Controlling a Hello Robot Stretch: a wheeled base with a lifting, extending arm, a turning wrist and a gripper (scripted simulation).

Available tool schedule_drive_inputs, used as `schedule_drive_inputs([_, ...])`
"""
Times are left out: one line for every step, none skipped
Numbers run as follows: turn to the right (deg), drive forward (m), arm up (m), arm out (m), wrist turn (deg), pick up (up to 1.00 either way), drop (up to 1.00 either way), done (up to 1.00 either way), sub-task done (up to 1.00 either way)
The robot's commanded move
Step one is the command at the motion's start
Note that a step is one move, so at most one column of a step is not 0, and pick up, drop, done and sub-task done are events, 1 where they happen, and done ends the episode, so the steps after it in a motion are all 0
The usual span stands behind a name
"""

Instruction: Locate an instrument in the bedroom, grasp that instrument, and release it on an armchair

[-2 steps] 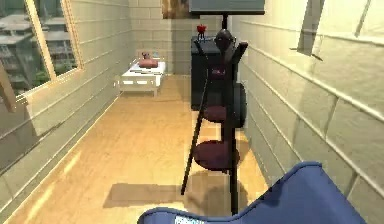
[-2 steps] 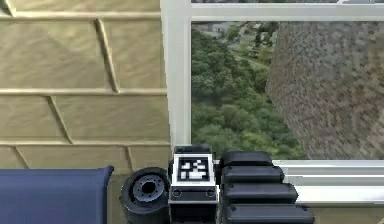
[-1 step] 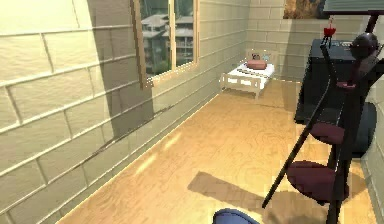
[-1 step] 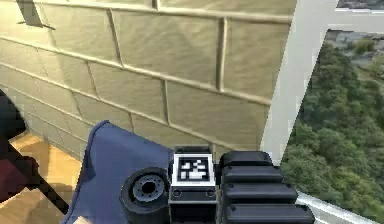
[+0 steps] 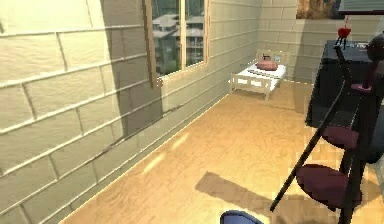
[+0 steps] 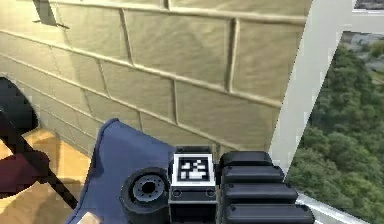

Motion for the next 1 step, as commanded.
schedule_drive_inputs([45.0,0.00,0.00,0.00,0.0,0.00,0.00,0.00,0.00])
